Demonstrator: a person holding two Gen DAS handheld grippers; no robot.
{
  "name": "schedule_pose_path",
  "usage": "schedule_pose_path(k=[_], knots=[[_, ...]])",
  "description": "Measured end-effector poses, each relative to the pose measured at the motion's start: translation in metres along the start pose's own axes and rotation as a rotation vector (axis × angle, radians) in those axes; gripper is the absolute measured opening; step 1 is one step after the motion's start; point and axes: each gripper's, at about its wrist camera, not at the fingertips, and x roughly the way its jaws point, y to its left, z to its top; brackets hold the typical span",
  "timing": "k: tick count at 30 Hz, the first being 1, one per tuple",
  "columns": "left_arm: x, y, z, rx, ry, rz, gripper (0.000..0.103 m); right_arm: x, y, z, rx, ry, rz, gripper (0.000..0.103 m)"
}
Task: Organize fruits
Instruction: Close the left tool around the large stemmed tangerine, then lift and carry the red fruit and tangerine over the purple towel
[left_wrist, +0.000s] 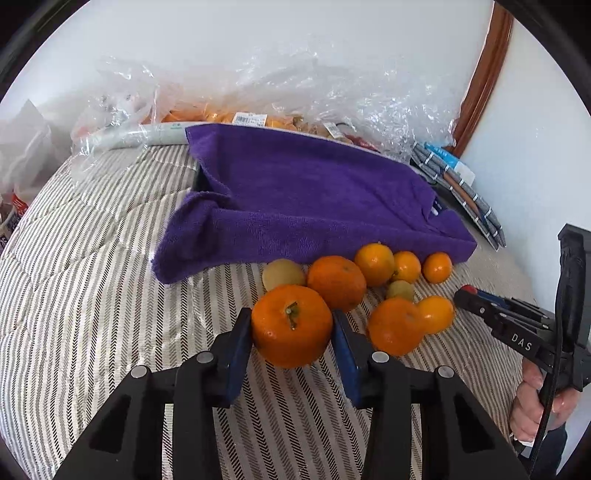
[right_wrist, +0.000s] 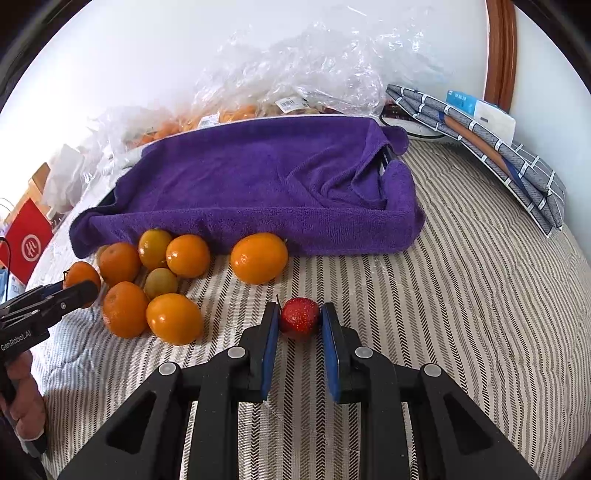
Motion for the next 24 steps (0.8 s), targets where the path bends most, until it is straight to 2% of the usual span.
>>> schedule_pose_path(k=[8, 24], knots=[[-0.019, 0.0, 0.001, -0.012, -0.104, 0.013, 0.04, -0.008, -0.001, -0.001, 0.006, -0.036, 0.052, 0.023], [-0.03, 0.013, 0.006, -0.081, -0.152, 0.025, 0.04, -0.016, -0.005, -0.002, 0.017, -0.083, 0.122, 0.023]])
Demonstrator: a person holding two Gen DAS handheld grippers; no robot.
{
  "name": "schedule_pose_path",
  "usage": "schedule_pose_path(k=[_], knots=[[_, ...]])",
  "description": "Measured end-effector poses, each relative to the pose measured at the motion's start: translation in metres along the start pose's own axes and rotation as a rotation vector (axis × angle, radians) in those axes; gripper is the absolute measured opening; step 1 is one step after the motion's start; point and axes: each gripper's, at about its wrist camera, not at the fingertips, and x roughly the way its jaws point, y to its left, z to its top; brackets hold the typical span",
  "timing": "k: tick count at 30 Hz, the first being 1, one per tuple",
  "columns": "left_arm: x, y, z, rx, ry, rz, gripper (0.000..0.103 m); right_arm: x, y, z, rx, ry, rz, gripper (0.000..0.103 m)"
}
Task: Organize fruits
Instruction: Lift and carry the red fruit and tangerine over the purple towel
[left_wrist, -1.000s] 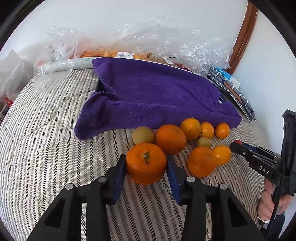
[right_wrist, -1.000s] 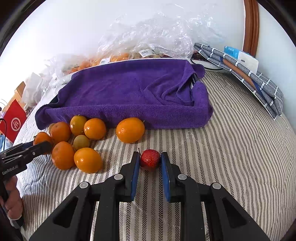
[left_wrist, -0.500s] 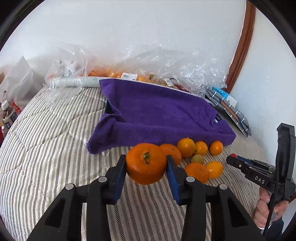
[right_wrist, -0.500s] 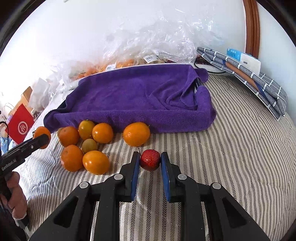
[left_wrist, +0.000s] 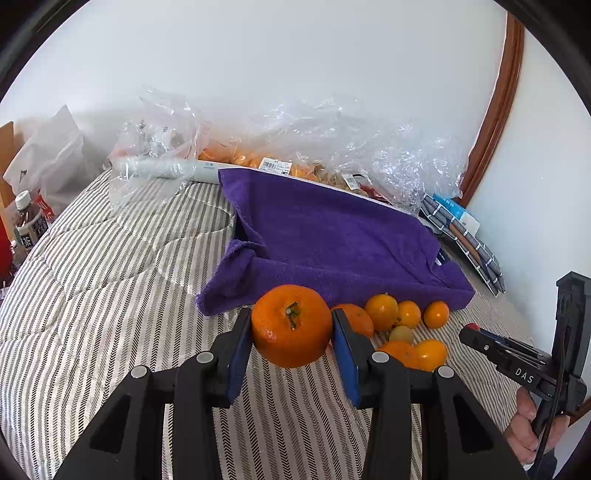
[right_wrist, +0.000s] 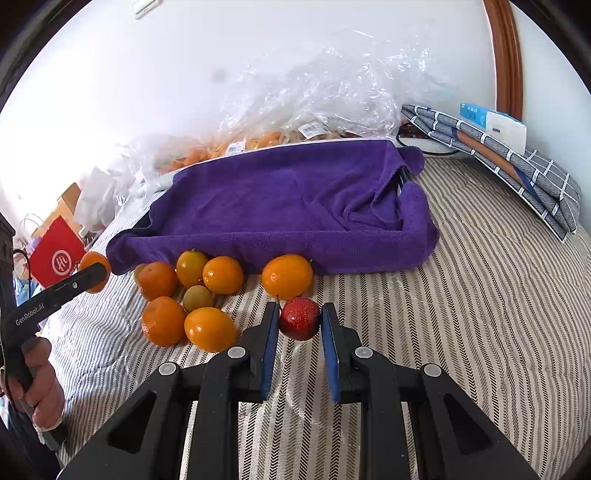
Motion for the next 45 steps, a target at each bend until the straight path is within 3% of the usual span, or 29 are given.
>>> schedule_pose_path(k=[26, 32, 36, 40, 45], knots=[[-0.009, 0.007, 0.002, -0.027, -0.043, 0.001, 0.04, -0.006, -0.011, 0.0, 0.061, -0.034, -0.022, 0.023], [-0.016, 0.007, 0.007, -0.039, -0.07, 0.006, 0.04, -0.016, -0.003, 0.01, 0.025, -0.04, -0.018, 0.023], [-0.02, -0.001, 0.024, -0.042, -0.066, -0.002, 0.04, -0.032, 0.008, 0.029, -0.016, -0.082, -0.013, 0.023], [-0.028, -0.02, 0.049, 0.026, -0.129, 0.031, 0.04, -0.04, 0.016, 0.053, -0.034, -0.124, 0.001, 0.023], [-0.012, -0.026, 0.079, 0.021, -0.138, 0.015, 0.04, -0.034, 0.017, 0.081, -0.025, -0.149, -0.007, 0.023]])
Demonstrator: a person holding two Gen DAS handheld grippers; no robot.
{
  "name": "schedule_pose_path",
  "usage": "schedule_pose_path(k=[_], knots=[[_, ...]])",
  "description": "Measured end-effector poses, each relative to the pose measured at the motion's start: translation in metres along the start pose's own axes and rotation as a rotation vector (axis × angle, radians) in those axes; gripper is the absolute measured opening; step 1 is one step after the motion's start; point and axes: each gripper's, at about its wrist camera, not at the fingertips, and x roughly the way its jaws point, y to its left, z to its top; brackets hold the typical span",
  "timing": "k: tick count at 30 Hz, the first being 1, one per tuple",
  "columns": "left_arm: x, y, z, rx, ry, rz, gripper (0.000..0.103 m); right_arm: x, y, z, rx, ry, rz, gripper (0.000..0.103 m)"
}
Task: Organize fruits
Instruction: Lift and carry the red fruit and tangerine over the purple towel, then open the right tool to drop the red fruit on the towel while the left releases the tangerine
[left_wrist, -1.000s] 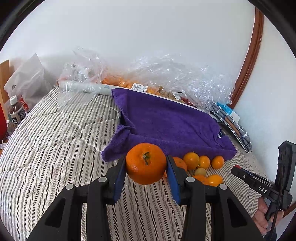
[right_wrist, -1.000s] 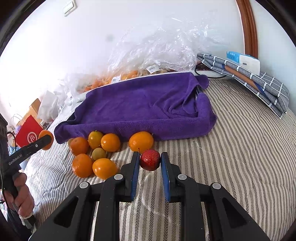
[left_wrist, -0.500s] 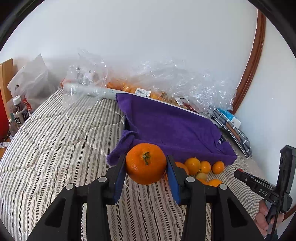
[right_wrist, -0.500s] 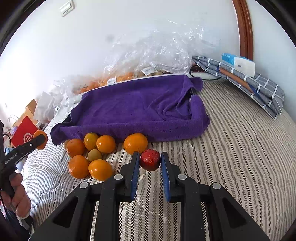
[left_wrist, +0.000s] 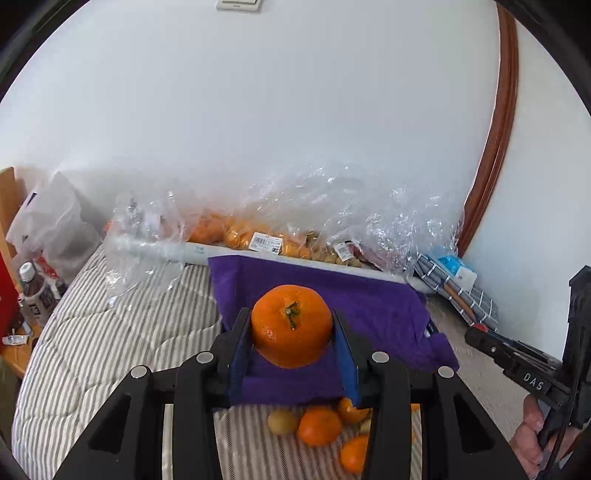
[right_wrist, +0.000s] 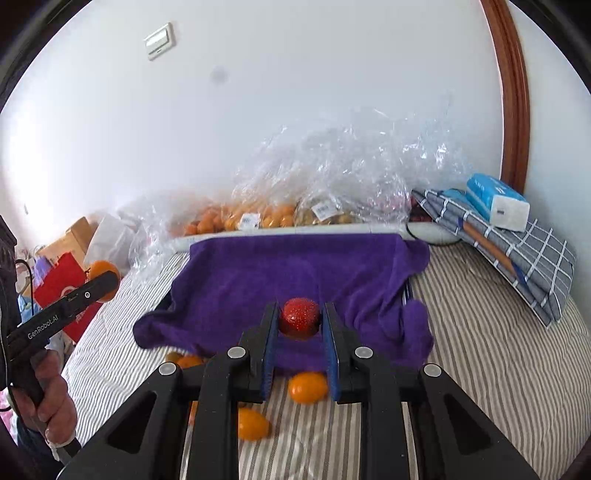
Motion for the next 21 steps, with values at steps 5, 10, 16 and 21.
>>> schedule_pose_path(k=[5, 10, 16, 21], knots=[[0.033, 0.003, 0.02, -0.033, 0.018, -0.004, 0.04, 0.018, -0.004, 0.02, 0.015, -0.017, -0.001, 0.023], [0.067, 0.009, 0.024, -0.073, 0.04, -0.011, 0.04, 0.049, -0.01, 0.037, 0.011, -0.011, -0.013, 0.023], [0.104, 0.019, 0.0, -0.107, 0.148, -0.011, 0.04, 0.097, -0.028, 0.022, 0.033, 0.073, -0.047, 0.023], [0.113, 0.017, -0.006, -0.1, 0.186, -0.013, 0.04, 0.11, -0.029, 0.011, -0.012, 0.11, -0.11, 0.023]])
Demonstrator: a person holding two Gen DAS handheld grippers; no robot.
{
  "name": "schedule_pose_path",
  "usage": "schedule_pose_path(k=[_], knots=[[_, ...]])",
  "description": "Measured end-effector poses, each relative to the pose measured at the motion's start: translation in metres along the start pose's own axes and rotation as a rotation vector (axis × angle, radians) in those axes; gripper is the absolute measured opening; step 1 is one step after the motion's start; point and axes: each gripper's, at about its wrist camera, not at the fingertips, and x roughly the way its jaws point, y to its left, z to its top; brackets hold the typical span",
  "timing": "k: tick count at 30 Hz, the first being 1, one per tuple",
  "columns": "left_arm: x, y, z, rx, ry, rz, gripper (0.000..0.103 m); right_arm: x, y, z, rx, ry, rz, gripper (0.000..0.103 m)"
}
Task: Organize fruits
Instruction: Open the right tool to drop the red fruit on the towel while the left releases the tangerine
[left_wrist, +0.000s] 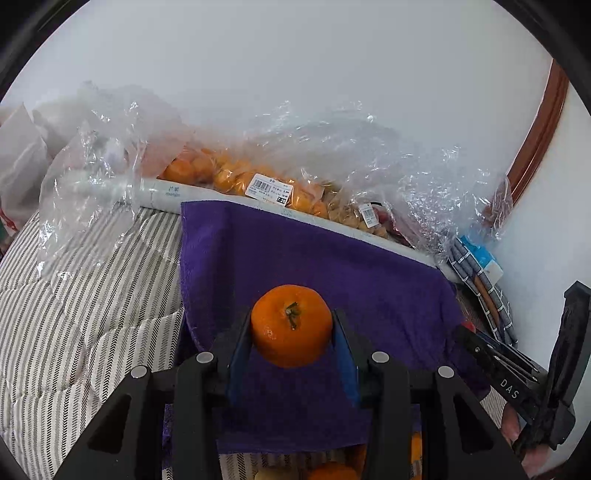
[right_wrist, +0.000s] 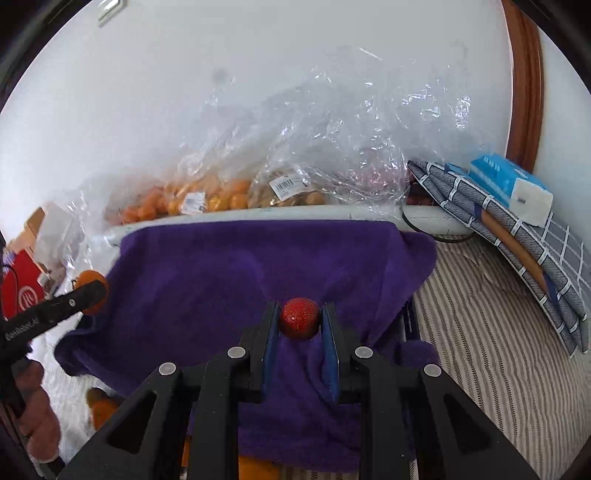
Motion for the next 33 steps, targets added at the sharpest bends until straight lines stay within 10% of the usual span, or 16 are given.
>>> schedule_pose_path(k=[23, 33], knots=[[0.024, -0.012, -0.009, 0.117, 0.107, 0.114, 0.04, 0.023, 0.003, -0.013, -0.013, 0.13, -0.017, 0.024], [0.028, -0.016, -0.011, 0.133, 0.124, 0.11, 0.04, 0.02, 0.004, -0.011, -0.022, 0.113, -0.021, 0.05]])
